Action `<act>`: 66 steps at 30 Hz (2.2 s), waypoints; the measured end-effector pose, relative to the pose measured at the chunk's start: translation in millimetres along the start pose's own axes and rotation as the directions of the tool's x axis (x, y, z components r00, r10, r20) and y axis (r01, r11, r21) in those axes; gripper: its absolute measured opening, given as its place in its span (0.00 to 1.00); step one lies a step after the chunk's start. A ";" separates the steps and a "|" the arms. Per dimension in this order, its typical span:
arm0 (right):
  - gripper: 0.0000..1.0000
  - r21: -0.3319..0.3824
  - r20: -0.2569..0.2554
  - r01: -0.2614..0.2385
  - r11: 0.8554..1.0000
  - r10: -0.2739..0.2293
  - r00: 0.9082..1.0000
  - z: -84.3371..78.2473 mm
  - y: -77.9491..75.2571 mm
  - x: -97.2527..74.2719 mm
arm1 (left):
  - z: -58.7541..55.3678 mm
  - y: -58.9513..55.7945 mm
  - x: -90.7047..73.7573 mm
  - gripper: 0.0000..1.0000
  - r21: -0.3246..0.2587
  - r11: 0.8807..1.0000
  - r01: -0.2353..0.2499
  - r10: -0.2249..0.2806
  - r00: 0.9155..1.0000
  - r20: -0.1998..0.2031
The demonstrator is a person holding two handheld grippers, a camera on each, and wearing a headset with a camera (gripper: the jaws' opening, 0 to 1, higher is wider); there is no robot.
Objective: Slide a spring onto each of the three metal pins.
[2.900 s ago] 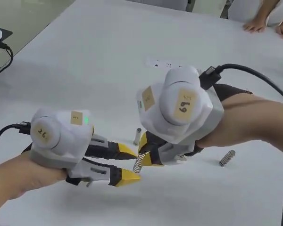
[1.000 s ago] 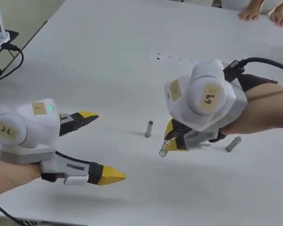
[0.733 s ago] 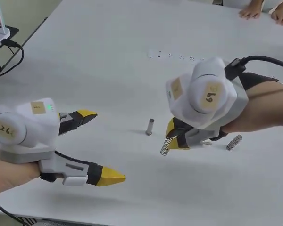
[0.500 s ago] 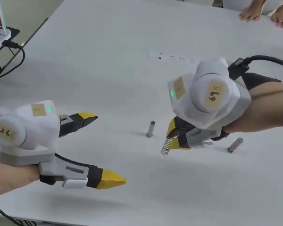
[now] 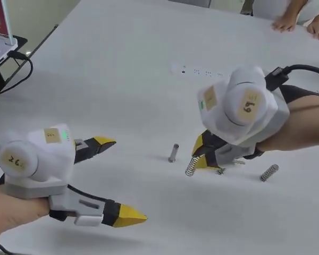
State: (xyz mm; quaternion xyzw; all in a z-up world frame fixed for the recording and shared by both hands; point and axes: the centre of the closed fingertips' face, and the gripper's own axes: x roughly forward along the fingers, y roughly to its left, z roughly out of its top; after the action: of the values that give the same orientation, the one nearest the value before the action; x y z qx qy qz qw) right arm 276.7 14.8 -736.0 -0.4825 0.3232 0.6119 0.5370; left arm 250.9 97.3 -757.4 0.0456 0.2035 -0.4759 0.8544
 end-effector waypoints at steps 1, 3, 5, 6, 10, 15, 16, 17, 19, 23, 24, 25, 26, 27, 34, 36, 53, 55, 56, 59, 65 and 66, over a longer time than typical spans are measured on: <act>0.07 0.001 0.002 0.005 1.000 -0.005 1.000 0.0 -2.4 -0.2 | 0.2 0.2 0.2 0.98 -0.002 1.000 0.000 0.000 1.000 0.001; 0.07 0.010 0.005 0.002 1.000 -0.002 1.000 0.2 -6.0 -0.5 | 0.3 1.3 0.3 0.98 -0.002 1.000 -0.002 0.002 1.000 0.001; 0.07 0.014 0.005 0.004 1.000 -0.004 1.000 -0.1 -9.6 0.1 | 0.5 1.1 0.3 0.98 -0.002 1.000 -0.001 0.001 1.000 0.002; 0.07 0.014 0.005 0.004 1.000 -0.004 1.000 -0.4 -11.1 0.5 | 0.8 0.9 0.2 0.98 -0.001 1.000 0.001 -0.001 1.000 0.002; 0.07 0.015 -0.001 0.002 1.000 -0.002 1.000 -1.5 -15.3 1.3 | 1.8 0.9 -1.7 0.98 -0.005 1.000 -0.002 0.002 1.000 0.006; 0.07 0.017 -0.007 0.007 1.000 -0.007 1.000 -3.4 -22.7 3.4 | 2.7 -1.4 -5.7 0.98 -0.001 1.000 -0.004 0.004 1.000 0.010; 0.07 0.020 -0.009 0.007 1.000 -0.007 1.000 -3.8 -23.7 3.7 | 2.6 -1.4 -5.8 0.98 -0.003 1.000 -0.005 0.005 1.000 0.010; 0.07 0.022 -0.009 0.007 1.000 -0.007 1.000 -4.2 -24.7 4.0 | 2.3 -1.7 -6.1 0.98 -0.004 1.000 -0.005 0.005 1.000 0.010; 0.07 0.022 -0.014 0.010 1.000 -0.009 1.000 -5.5 -27.9 5.4 | 0.7 -1.4 -6.4 0.98 0.001 1.000 -0.011 0.011 1.000 0.003; 0.07 0.018 -0.026 0.020 1.000 -0.019 0.999 -8.0 -33.3 9.1 | 0.1 -1.7 -6.7 0.98 -0.002 1.000 -0.011 0.011 1.000 0.006; 0.07 0.017 -0.026 0.023 1.000 -0.022 0.999 -7.9 -35.4 9.9 | -0.2 -1.8 -7.0 0.98 -0.006 1.000 -0.009 0.009 1.000 0.007; 0.07 0.021 -0.025 0.022 1.000 -0.021 0.999 -7.4 -36.5 10.1 | -0.7 -1.4 -7.4 0.98 -0.007 1.000 -0.011 0.011 1.000 0.006; 0.07 0.024 -0.021 0.024 0.999 -0.023 1.000 -6.2 -38.3 10.5 | -1.4 -1.1 -7.9 0.98 -0.006 1.000 -0.012 0.012 1.000 0.005; 0.07 0.024 -0.019 0.027 0.999 -0.027 0.999 -5.5 -39.6 10.7 | -2.1 -1.0 -8.3 0.98 -0.006 1.000 -0.012 0.012 1.000 0.004; 0.07 0.017 -0.020 0.045 0.999 -0.045 0.999 -2.8 -47.9 12.8 | -5.9 -0.3 -10.5 0.98 -0.014 1.000 -0.016 0.016 1.000 0.001; 0.07 0.018 -0.020 0.044 0.999 -0.044 0.999 -2.0 -48.8 13.3 | -7.7 -0.5 -10.9 0.98 -0.013 1.000 -0.016 0.016 1.000 -0.006; 0.07 0.000 -0.036 0.062 0.998 -0.062 0.997 0.1 -61.5 22.5 | -10.5 -1.1 -11.9 0.98 -0.027 0.999 -0.023 0.023 1.000 -0.008; 0.07 -0.001 -0.036 0.062 0.998 -0.062 0.997 0.1 -61.7 22.8 | -10.5 -1.0 -12.2 0.98 -0.030 0.999 -0.024 0.024 1.000 -0.008; 0.07 0.002 -0.034 0.060 0.998 -0.060 0.998 0.4 -61.6 23.0 | -10.8 -0.7 -12.3 0.98 -0.032 0.999 -0.025 0.025 1.000 -0.008; 0.07 0.005 -0.025 0.058 0.998 -0.058 0.998 2.3 -61.7 22.9 | -10.0 0.0 -12.7 0.98 -0.030 0.999 -0.030 0.030 1.000 -0.005; 0.07 0.003 -0.023 0.059 0.998 -0.059 0.998 3.3 -65.2 24.3 | -9.3 -0.5 -11.9 0.98 -0.033 0.999 -0.029 0.028 1.000 -0.005; 0.07 0.002 -0.027 0.058 0.998 -0.058 0.998 2.6 -65.0 24.8 | -9.0 -0.7 -11.8 0.98 -0.031 0.999 -0.029 0.028 1.000 -0.005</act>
State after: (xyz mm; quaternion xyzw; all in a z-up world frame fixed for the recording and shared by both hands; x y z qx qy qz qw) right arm 340.1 39.7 -750.5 -0.4992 0.3173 0.5889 0.5508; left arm 242.1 108.7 -761.0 0.0364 0.2119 -0.4604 0.8613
